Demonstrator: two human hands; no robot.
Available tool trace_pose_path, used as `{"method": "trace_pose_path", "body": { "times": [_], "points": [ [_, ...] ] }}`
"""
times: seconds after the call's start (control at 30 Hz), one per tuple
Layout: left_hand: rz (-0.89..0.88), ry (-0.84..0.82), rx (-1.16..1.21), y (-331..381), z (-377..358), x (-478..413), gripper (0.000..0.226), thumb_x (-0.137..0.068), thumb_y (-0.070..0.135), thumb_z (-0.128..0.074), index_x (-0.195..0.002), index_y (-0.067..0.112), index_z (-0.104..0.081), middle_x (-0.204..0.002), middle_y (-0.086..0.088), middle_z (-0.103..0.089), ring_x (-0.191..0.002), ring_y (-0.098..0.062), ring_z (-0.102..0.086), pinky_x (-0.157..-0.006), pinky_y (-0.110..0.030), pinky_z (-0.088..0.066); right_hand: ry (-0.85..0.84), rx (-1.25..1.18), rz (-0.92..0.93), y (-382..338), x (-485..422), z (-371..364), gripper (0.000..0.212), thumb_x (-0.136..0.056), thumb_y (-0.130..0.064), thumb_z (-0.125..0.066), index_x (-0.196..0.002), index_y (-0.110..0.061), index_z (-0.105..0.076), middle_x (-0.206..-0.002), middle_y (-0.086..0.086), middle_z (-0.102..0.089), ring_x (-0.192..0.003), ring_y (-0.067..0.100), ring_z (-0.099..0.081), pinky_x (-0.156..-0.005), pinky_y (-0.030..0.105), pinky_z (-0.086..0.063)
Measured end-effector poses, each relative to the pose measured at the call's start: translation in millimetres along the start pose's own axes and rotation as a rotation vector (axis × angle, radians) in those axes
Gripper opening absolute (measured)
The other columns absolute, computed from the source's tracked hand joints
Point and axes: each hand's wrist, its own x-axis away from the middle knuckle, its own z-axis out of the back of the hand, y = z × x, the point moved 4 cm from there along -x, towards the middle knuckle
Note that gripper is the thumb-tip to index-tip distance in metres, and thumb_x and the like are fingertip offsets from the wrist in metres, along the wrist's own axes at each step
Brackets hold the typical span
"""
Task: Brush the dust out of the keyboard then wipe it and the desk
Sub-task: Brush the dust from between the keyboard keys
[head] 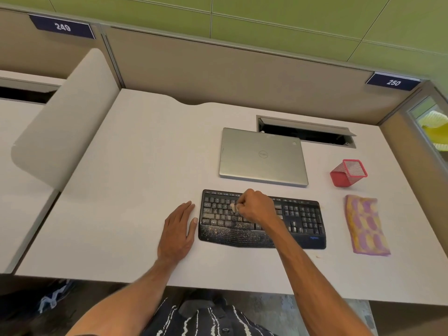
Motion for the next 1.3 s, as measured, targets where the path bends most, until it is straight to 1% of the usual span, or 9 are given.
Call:
{"method": "trace_pose_path", "body": {
  "times": [0.17,0.37,0.5,0.67,0.8,0.97,1.07,1.2,1.3],
  "points": [
    [0.004,0.0,0.011,0.6,0.9,0.0,0.052,-0.116,0.043,-0.041,-0.165,0.027,-0.045,-0.17,0.011,-0.043,-0.16,-0.008,-0.033,-0.132,-0.038,-0.03,0.131,-0.018,-0.011,1.8,-0.7,10.5,0.017,-0.099,-0.023,-0.063,-0.098,-0.023,-0.08,-0.074,-0.014,-0.072,-0.056,0.0,-0.058,-0.054,0.02,-0.042],
    [0.017,0.005,0.029,1.0,2.4,-1.3,0.05,-0.116,0.041,-0.04,-0.163,0.027,-0.048,-0.169,0.012,-0.044,-0.159,-0.007,-0.035,-0.131,-0.039,-0.032,0.008,0.016,0.028,3.6,-0.7,1.3,0.016,-0.098,-0.022,-0.066,-0.101,-0.025,-0.081,-0.076,-0.015,-0.073,-0.051,0.0,-0.053,-0.048,0.018,-0.035],
    [0.012,0.009,0.03,1.8,3.1,-1.0,0.049,-0.116,0.041,-0.039,-0.163,0.027,-0.049,-0.168,0.012,-0.045,-0.159,-0.006,-0.034,-0.131,-0.037,-0.03,0.116,0.041,0.064,-0.6,-1.2,13.5,0.017,-0.102,-0.033,-0.063,-0.107,-0.031,-0.079,-0.083,-0.018,-0.075,-0.06,0.001,-0.061,-0.058,0.02,-0.047],
    [0.017,0.005,0.032,1.3,3.2,-1.3,0.049,-0.116,0.041,-0.038,-0.163,0.027,-0.049,-0.168,0.012,-0.045,-0.159,-0.007,-0.035,-0.131,-0.037,-0.03,0.07,0.202,0.145,-0.8,-1.5,7.9,0.022,-0.1,-0.044,-0.066,-0.116,-0.034,-0.077,-0.089,-0.018,-0.075,-0.071,0.002,-0.064,-0.077,0.03,-0.059],
    [0.02,0.001,0.028,1.5,2.5,-0.6,0.05,-0.117,0.041,-0.037,-0.163,0.027,-0.048,-0.169,0.012,-0.044,-0.159,-0.007,-0.035,-0.132,-0.036,-0.029,0.069,0.337,0.107,15.1,-3.0,19.3,0.02,-0.096,-0.042,-0.071,-0.112,-0.031,-0.077,-0.087,-0.015,-0.075,-0.075,0.006,-0.067,-0.086,0.037,-0.06],
    [0.018,0.008,0.033,2.0,3.2,-1.0,0.049,-0.116,0.04,-0.038,-0.162,0.026,-0.049,-0.168,0.011,-0.046,-0.158,-0.008,-0.036,-0.132,-0.037,-0.03,0.064,0.159,0.165,-0.7,0.7,15.9,0.022,-0.099,-0.044,-0.067,-0.117,-0.036,-0.076,-0.1,-0.02,-0.076,-0.071,-0.004,-0.057,-0.077,0.027,-0.055],
    [0.023,0.003,0.043,1.5,2.9,-0.8,0.049,-0.117,0.04,-0.037,-0.163,0.027,-0.049,-0.168,0.011,-0.046,-0.158,-0.008,-0.036,-0.132,-0.038,-0.03,0.044,0.206,0.149,-1.5,4.4,9.3,0.022,-0.1,-0.044,-0.066,-0.117,-0.033,-0.076,-0.094,-0.018,-0.076,-0.073,0.002,-0.062,-0.076,0.027,-0.056],
    [0.025,0.006,0.054,1.2,3.6,-1.3,0.049,-0.117,0.04,-0.037,-0.162,0.027,-0.05,-0.168,0.012,-0.046,-0.158,-0.007,-0.035,-0.132,-0.037,-0.029,0.081,0.248,0.052,10.8,4.7,22.9,0.015,-0.094,-0.039,-0.073,-0.102,-0.028,-0.078,-0.08,-0.014,-0.074,-0.069,0.007,-0.067,-0.081,0.033,-0.059],
    [0.021,0.01,0.051,1.2,3.0,-1.2,0.049,-0.117,0.04,-0.037,-0.162,0.027,-0.05,-0.168,0.011,-0.046,-0.158,-0.007,-0.036,-0.131,-0.035,-0.028,0.102,0.143,0.038,12.5,3.2,30.9,0.013,-0.093,-0.032,-0.072,-0.102,-0.027,-0.079,-0.082,-0.013,-0.075,-0.067,0.004,-0.064,-0.069,0.024,-0.05]
  ]
}}
